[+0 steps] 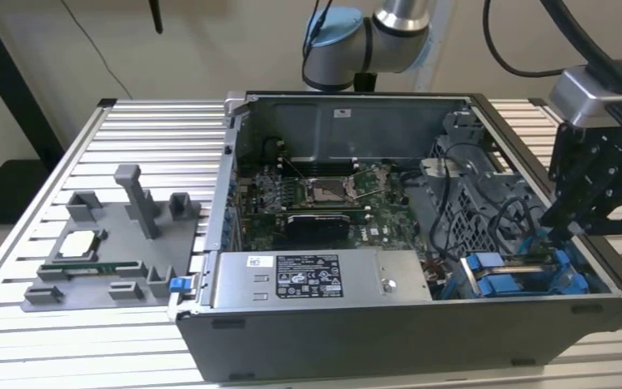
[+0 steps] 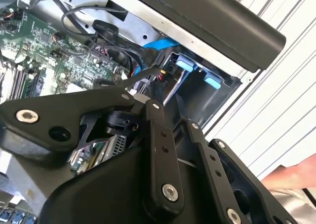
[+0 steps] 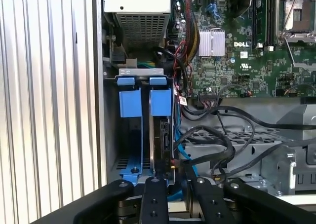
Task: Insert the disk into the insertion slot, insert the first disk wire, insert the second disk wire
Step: 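Insert the second disk wire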
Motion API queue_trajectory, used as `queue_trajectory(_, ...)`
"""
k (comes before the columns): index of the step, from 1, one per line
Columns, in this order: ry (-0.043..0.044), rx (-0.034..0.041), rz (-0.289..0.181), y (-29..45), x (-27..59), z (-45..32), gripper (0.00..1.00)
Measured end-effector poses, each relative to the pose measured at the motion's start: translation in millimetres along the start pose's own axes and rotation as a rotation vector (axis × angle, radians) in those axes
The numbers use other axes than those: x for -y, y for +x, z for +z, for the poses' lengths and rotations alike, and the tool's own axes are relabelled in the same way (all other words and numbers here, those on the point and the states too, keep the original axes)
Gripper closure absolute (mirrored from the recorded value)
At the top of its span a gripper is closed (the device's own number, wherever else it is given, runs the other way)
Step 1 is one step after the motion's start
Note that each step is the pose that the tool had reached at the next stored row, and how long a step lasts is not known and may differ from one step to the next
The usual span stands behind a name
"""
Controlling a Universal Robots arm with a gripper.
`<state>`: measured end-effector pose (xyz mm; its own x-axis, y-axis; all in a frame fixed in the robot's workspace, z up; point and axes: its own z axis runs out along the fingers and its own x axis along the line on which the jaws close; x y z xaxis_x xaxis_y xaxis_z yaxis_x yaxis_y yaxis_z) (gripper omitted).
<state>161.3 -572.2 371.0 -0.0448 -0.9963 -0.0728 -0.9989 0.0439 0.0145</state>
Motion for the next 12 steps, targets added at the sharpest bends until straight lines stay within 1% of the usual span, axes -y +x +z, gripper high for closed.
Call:
queue_trajectory(2,0.0,-0.0001,0.0,-2.4,1.7,0.1,0.0)
queue_trajectory(7,0.0,0.0,0.0,-13.4,3.3,0.6,0.0)
queue_trajectory(12,-0.0006,-0.0002,0.0,-16.9,9.3,0.7,0.0)
